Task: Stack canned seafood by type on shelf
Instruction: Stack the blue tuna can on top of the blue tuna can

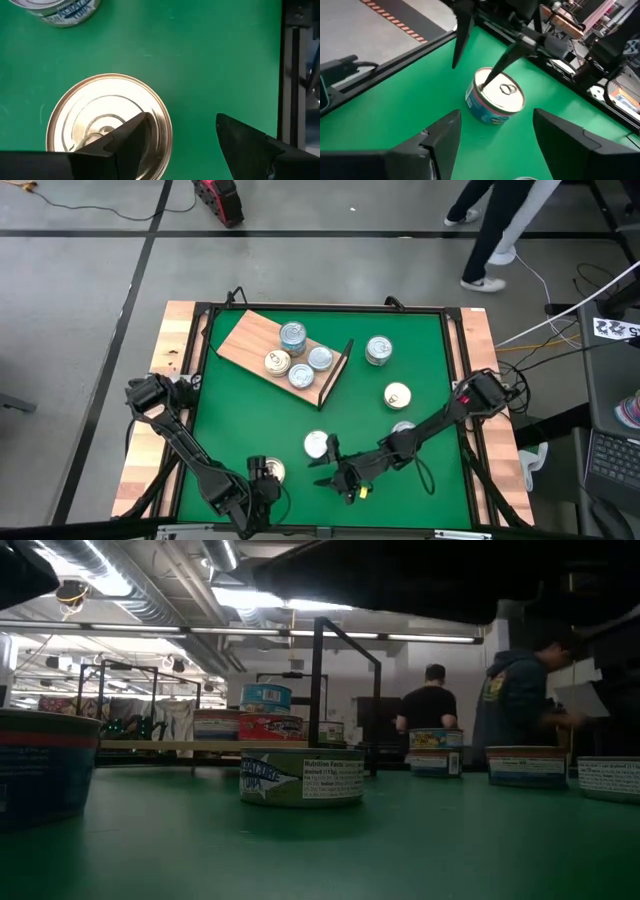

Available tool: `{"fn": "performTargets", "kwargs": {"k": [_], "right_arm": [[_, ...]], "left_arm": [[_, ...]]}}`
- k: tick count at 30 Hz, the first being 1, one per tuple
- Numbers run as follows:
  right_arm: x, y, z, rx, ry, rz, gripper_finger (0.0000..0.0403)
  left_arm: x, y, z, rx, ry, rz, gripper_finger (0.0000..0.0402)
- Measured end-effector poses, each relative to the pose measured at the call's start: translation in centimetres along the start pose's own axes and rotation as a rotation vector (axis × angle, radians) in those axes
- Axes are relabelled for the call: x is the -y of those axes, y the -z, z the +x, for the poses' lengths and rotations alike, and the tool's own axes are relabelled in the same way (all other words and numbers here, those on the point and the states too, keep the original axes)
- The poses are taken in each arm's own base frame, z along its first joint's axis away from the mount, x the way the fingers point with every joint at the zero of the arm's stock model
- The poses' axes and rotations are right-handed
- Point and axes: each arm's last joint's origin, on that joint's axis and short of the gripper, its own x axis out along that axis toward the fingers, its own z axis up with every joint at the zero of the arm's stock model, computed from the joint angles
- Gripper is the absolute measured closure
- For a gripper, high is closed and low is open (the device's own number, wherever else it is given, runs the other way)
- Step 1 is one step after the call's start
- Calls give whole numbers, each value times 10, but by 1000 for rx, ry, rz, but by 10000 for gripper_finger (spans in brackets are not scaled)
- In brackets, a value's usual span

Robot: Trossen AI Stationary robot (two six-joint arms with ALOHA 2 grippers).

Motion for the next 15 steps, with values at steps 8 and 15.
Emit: {"fn": "performTargets", "kwargs": {"k": [8,15], "right_arm": [[-3,11,19,-31,-1,-48,157],[-10,25,26,-68,-17,-123,157]], "left_arm": [[-2,-1,11,29,-62,77,195],[-10,-3,15,33,-137,139,258]]}}
